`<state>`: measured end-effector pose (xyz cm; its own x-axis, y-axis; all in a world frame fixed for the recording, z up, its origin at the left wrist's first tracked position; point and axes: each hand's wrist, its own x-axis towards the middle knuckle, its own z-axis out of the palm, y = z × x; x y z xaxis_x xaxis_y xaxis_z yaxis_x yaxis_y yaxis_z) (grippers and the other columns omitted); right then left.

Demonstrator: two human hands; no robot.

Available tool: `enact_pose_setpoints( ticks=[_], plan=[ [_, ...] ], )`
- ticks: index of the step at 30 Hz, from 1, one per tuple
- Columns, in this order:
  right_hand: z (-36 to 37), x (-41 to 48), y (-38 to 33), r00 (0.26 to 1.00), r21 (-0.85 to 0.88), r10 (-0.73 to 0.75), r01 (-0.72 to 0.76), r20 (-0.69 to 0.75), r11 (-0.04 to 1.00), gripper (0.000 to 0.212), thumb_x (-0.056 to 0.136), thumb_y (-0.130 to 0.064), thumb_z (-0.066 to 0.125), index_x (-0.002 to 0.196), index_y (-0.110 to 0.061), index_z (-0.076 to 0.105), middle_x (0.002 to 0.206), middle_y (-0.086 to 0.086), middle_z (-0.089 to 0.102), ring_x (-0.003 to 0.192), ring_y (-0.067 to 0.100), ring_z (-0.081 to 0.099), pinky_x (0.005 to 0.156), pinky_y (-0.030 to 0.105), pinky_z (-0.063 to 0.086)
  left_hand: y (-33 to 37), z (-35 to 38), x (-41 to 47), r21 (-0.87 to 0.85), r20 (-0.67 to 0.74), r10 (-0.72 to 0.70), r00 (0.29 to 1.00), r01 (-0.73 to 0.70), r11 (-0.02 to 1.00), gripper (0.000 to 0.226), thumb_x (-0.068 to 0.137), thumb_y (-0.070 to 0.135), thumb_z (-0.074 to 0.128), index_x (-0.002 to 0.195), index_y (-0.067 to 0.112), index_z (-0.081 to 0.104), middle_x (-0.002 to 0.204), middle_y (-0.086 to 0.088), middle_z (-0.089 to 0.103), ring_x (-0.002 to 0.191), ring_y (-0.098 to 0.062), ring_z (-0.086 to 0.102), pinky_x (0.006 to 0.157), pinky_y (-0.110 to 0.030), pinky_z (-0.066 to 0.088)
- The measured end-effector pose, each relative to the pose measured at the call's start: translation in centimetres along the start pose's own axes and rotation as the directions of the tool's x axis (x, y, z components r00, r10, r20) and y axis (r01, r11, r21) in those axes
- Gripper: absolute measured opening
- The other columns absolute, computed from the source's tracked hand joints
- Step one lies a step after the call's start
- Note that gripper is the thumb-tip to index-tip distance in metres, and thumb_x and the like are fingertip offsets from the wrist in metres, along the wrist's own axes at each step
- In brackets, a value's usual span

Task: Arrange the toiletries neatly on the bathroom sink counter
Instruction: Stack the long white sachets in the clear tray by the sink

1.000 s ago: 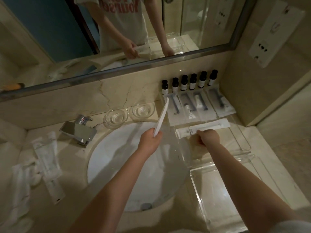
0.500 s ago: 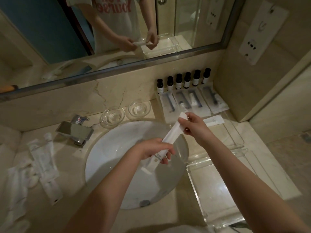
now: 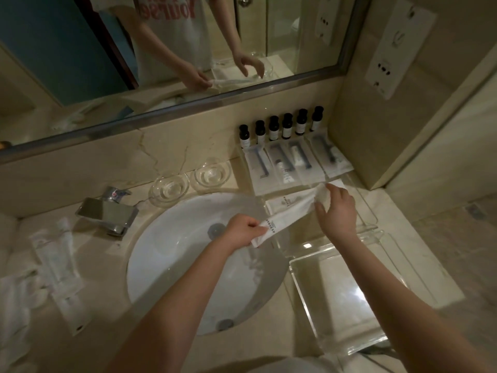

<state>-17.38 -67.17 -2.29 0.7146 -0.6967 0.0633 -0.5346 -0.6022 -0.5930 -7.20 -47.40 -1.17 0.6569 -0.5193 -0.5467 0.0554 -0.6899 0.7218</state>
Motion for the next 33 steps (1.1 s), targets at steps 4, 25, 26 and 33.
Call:
enact_pose_setpoints(
  ticks=[4,25,26,33],
  plan=[
    [0.1,-1.2,2.1,0.915,-0.261,-0.364,0.399,0.172,0.879,0.066,0.071,-0.015,0.073,0.133,-0.018,0.051,0.140,0.014,0.050,0.131,0.037,0.043,0.102,0.054,0.040,1.6,2.0,2.1,0.141,0.041,0.039,0.998,-0.044,0.989,0.016,0.086,0.021,0.064,0.076,0.011,0.059,0.071,-0.005,0.047,0.058,-0.010,0.043,0.052,-0.020,0.032],
    [1.1,1.0,6.3,0.910,-0.410,-0.340,0.411,0.236,0.814,0.028,0.065,-0.016,0.079,0.091,-0.020,0.072,0.087,0.008,0.065,0.073,0.030,0.061,0.054,0.031,0.047,2.4,5.9,5.3,0.835,-0.022,0.310,0.951,-0.153,0.529,0.034,0.090,0.034,0.051,0.120,0.017,0.057,0.121,-0.006,0.054,0.119,-0.027,0.042,0.094,-0.040,0.034],
    [1.1,1.1,6.2,0.917,-0.407,-0.318,0.394,0.242,0.824,0.027,0.064,-0.015,0.079,0.090,-0.022,0.073,0.085,0.008,0.064,0.070,0.029,0.061,0.052,0.030,0.045,2.4,6.0,5.3,0.838,-0.020,0.311,0.950,-0.154,0.523,0.034,0.090,0.034,0.052,0.118,0.017,0.058,0.119,-0.006,0.054,0.118,-0.027,0.042,0.094,-0.039,0.033],
    [1.6,3.2,5.7,0.949,-0.384,-0.194,0.280,0.247,0.880,0.022,0.082,-0.016,0.061,0.102,-0.020,0.070,0.093,0.008,0.059,0.080,0.032,0.061,0.056,0.032,0.045,2.5,6.4,5.7,0.838,-0.069,0.341,0.938,-0.131,0.529,0.027,0.091,0.027,0.050,0.114,0.015,0.059,0.118,-0.006,0.055,0.116,-0.027,0.042,0.093,-0.039,0.032]
  ],
)
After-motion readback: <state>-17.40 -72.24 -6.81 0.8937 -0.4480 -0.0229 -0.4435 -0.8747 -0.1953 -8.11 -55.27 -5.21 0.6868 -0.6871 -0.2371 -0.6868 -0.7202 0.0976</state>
